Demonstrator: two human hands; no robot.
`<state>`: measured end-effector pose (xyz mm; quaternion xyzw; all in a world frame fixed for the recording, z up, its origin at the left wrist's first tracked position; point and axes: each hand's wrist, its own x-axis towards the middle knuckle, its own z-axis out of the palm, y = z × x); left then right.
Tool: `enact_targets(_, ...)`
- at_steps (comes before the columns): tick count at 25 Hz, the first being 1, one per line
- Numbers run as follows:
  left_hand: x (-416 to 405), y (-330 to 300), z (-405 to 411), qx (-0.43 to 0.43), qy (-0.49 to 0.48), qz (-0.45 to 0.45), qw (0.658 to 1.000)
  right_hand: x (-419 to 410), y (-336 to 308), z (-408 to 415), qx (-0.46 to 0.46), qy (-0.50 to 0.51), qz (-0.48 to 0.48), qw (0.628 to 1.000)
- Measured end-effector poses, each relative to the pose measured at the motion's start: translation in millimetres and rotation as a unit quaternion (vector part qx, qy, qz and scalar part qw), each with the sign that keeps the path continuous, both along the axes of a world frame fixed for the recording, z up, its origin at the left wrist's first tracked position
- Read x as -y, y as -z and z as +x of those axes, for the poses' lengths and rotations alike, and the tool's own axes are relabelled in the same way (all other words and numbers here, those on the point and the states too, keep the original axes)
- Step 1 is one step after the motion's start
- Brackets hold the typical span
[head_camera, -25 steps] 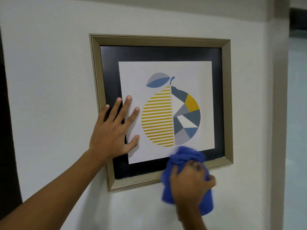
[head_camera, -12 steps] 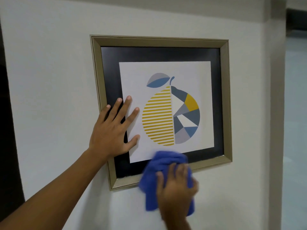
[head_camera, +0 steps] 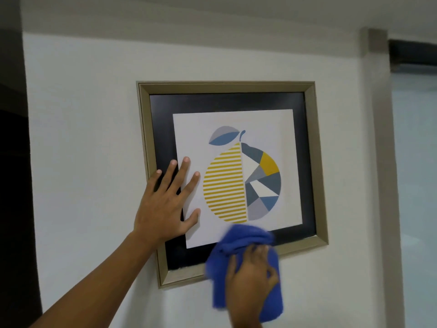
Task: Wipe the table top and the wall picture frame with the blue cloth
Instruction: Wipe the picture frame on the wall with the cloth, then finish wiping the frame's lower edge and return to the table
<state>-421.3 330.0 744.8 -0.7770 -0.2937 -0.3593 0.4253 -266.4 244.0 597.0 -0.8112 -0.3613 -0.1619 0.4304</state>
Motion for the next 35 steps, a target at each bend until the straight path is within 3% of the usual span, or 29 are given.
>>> enact_targets(4,22.3,12.2,9.4,0.000,0.041,-0.035,0.999,43.4,10.3,-18.9,0.109,-0.175,-0.007,0.979)
enact_targets(6,38.9,37.2,32.8,-0.041,0.111,-0.048,0.992,50.6,9.2,8.0,0.142,-0.158,0.090,0.973)
enact_targets(8,57.3,72.0,71.3,-0.093,0.178,-0.085,0.976,74.6,6.9,43.2,0.081,-0.166,0.129,0.974)
enact_targets(14,112.2,195.9,213.3,-0.142,0.297,-0.277,0.903,181.1,76.9,173.9,0.104,-0.103,0.062,0.987)
enact_targets(18,186.3,311.6,319.6,-0.213,0.356,-0.393,0.821,281.5,178.6,266.3,0.123,-0.020,-0.097,0.987)
enact_targets(21,245.0,404.1,369.6,-0.250,0.382,-0.487,0.745,346.2,263.9,306.1,0.057,0.011,-0.223,0.973)
enact_targets(25,303.3,562.8,415.5,-0.331,0.376,-0.575,0.646,416.3,405.7,347.5,-0.021,0.041,-0.321,0.946)
enact_targets(28,326.6,695.5,445.4,-0.393,0.346,-0.593,0.612,446.7,532.2,372.8,-0.054,0.044,-0.403,0.912)
enact_targets(31,347.5,808.3,475.5,-0.455,0.333,-0.553,0.614,457.3,648.9,373.5,-0.096,0.045,-0.477,0.872)
enact_targets(33,359.6,874.1,487.3,-0.489,0.325,-0.537,0.606,463.7,723.8,364.0,-0.127,0.055,-0.440,0.887)
enact_targets(35,365.7,911.6,483.4,-0.468,0.346,-0.522,0.624,471.3,770.0,346.9,-0.119,0.098,-0.383,0.911)
